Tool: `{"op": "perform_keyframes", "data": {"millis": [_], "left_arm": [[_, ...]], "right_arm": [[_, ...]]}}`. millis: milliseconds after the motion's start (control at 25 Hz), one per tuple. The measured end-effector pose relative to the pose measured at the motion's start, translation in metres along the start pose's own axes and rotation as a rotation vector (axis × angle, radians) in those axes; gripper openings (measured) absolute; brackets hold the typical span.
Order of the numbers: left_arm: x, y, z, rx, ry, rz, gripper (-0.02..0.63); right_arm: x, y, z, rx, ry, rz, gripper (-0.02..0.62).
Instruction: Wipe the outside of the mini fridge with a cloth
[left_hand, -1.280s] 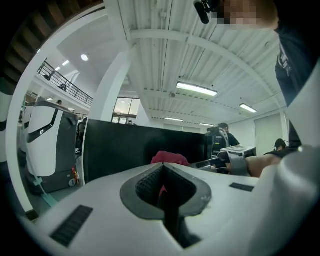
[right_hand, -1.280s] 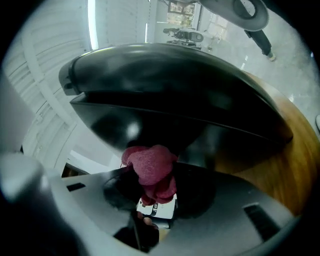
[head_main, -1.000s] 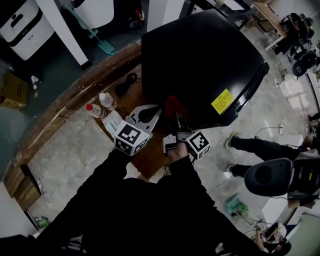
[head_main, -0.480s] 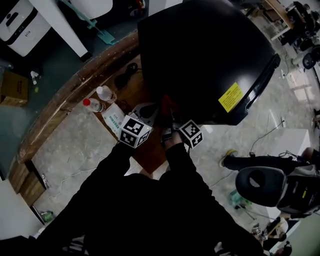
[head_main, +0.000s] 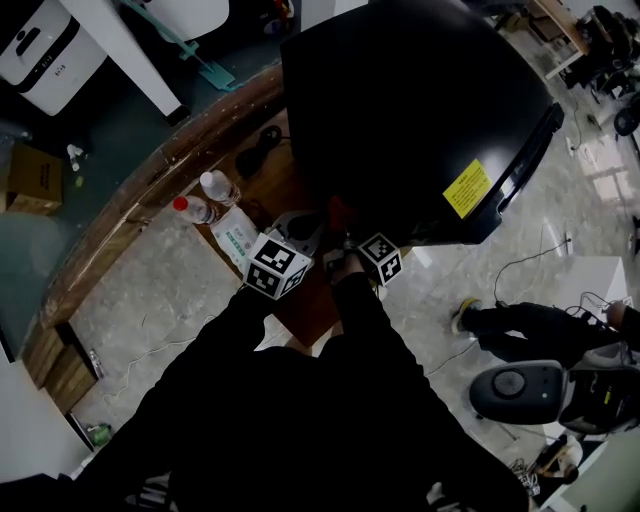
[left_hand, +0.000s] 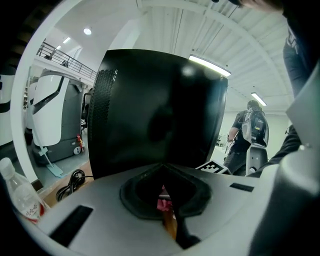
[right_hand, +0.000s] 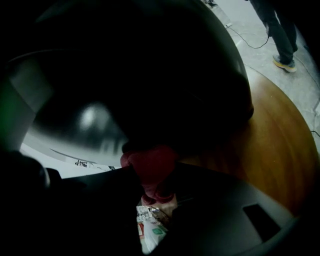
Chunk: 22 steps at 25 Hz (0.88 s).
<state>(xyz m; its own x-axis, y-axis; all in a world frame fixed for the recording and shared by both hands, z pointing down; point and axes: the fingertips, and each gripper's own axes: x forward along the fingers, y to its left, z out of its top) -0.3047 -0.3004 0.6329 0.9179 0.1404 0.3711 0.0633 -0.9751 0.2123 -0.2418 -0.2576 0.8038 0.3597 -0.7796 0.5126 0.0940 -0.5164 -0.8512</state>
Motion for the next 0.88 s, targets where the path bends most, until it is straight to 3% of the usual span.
{"op": "perform_keyframes", "data": {"millis": [160, 280, 480, 600, 720, 880], "left_arm": [[-0.027, -0.013, 0.028, -0.046, -0.059, -0.038, 0.006], [-0.059, -0.030, 0.064, -0.028, -0.119, -0.057, 0.006], [-0.093, -0.074, 0.121, 0.046, -0.206, -0.085, 0.006], [-0.110, -0.112, 0.144, 0.075, -0.242, -0.096, 0.006], [-0.120, -0.153, 0.157, 0.077, -0.272, -0.094, 0.006], [-0.125, -0.203, 0.170, 0.082, -0.299, -0.095, 0.006]], "right_arm": [[-0.033, 0.044, -0.028, -0.135, 0.098, 0.070, 0.143], [-0.088, 0.103, -0.041, -0.255, 0.153, 0.208, 0.143], [-0.194, 0.186, -0.014, -0.335, 0.164, 0.448, 0.141], [-0.253, 0.217, 0.011, -0.542, 0.126, 0.537, 0.138], [-0.307, 0.241, 0.035, -0.819, 0.062, 0.614, 0.138], [-0.364, 0.259, 0.059, -1.144, -0.012, 0.673, 0.141]]}}
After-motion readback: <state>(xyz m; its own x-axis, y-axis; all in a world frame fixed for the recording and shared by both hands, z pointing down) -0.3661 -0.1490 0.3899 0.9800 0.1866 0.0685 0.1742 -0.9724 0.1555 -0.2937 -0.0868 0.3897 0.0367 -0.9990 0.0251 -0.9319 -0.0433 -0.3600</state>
